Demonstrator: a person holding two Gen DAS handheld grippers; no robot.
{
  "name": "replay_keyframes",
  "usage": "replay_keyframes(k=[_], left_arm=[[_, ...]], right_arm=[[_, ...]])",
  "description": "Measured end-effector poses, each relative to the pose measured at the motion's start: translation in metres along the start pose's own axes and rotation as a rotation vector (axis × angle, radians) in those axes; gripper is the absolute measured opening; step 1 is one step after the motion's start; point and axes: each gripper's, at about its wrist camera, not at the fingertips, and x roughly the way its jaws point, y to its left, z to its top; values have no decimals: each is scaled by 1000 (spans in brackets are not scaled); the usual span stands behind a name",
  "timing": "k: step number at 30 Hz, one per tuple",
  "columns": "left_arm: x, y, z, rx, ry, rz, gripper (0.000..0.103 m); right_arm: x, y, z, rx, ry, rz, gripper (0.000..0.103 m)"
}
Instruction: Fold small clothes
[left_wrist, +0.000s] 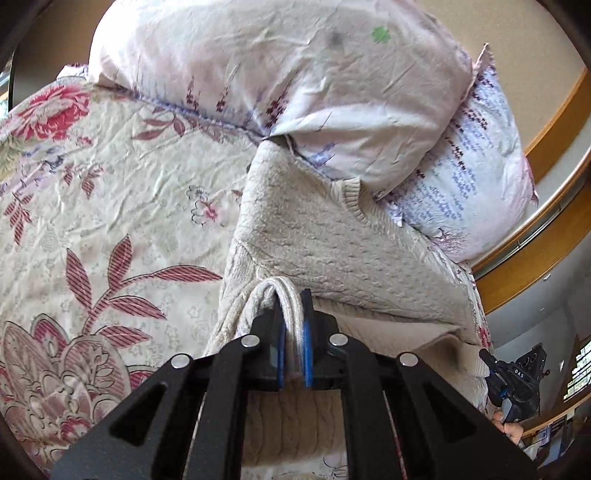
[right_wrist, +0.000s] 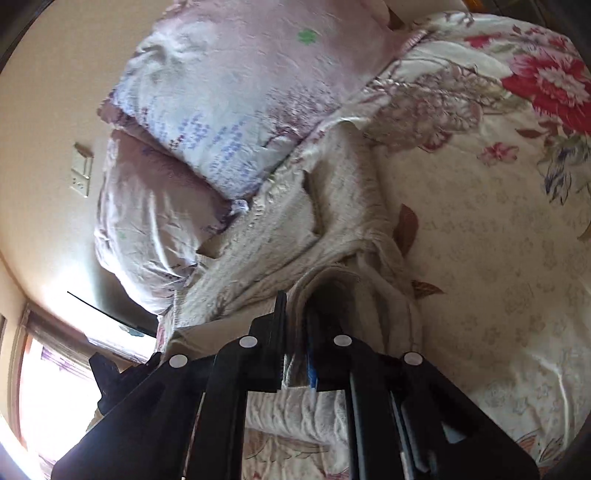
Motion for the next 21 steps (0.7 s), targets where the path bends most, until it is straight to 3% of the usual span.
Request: replay_keyframes(k=[6, 11, 18, 21], left_arm=[[-12, -4, 9, 11, -50, -73, 7], [-8, -10, 29, -2, -91, -91, 7], [18, -11, 58, -66, -113, -91, 7], [26, -6, 68, -146, -114, -115, 7]], right_arm=[[-12, 9, 7, -35, -61, 74, 10], [-6, 23, 30, -46, -105, 92, 10], [17, 30, 64, -3, -145, 83, 9], [31, 26, 77, 52, -156, 92, 9]])
